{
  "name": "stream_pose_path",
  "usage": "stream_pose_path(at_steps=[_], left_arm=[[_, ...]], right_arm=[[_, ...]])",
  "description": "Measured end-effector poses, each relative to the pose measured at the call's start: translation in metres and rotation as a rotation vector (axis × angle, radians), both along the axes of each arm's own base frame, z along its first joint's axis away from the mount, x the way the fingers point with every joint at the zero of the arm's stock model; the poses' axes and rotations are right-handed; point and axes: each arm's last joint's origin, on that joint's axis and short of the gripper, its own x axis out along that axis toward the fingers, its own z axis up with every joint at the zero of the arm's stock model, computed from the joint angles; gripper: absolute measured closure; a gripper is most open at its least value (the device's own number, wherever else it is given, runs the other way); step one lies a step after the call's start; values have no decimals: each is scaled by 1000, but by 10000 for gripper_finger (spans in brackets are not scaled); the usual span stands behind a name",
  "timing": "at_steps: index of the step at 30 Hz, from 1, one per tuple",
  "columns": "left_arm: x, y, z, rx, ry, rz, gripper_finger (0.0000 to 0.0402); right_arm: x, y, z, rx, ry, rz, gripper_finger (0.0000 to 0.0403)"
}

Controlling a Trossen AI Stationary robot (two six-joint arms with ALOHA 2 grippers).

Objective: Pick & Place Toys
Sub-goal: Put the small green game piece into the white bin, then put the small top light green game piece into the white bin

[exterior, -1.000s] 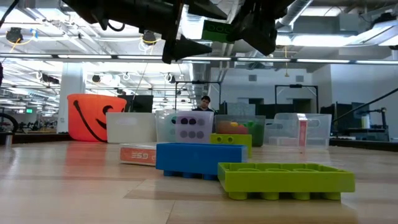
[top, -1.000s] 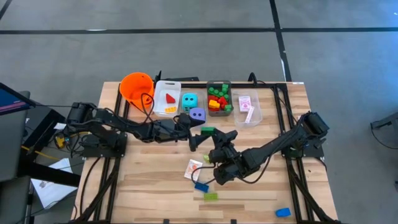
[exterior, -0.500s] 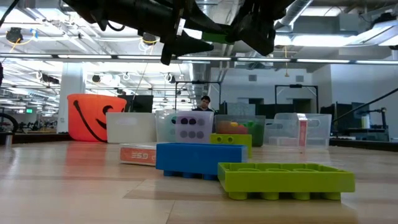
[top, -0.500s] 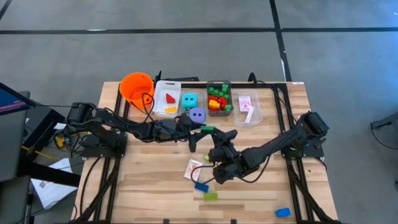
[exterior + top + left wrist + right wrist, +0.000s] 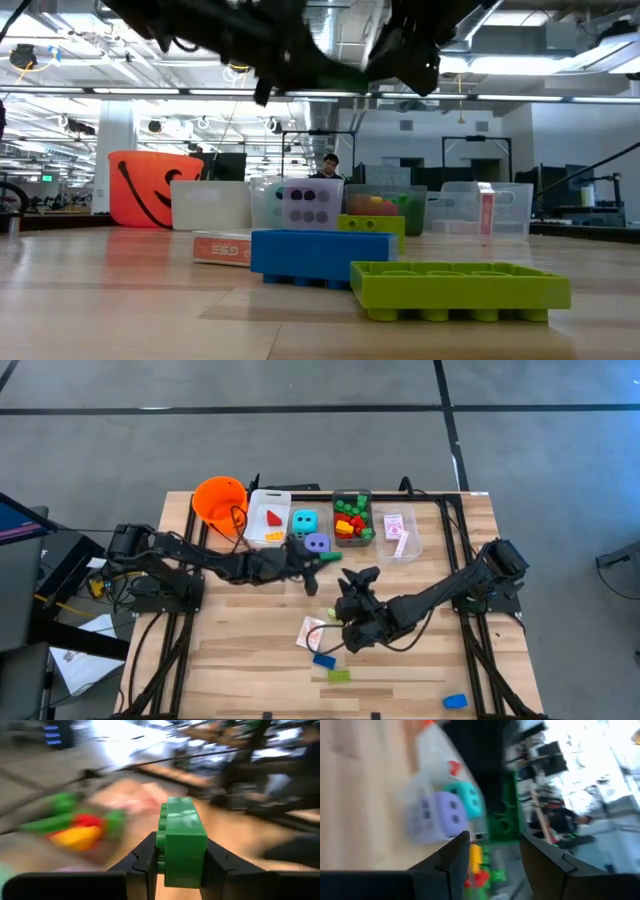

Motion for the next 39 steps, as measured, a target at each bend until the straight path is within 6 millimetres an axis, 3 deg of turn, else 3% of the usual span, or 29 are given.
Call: stream_pose_path(at_steps=[11, 17, 26, 39], left_arm=[[-19, 34, -26, 107, 314, 420, 316], [-36, 41, -24, 208, 418, 610, 316], [-75, 51, -9, 67, 420, 787, 316], [-93, 49, -23, -29, 349, 820, 135]], right_arm=[[1, 1, 0, 17, -6, 9, 230], [1, 1, 0, 43, -13, 13, 230], [1, 2, 0, 57, -30, 9, 230], [2, 2, 0, 72, -39, 13, 230]])
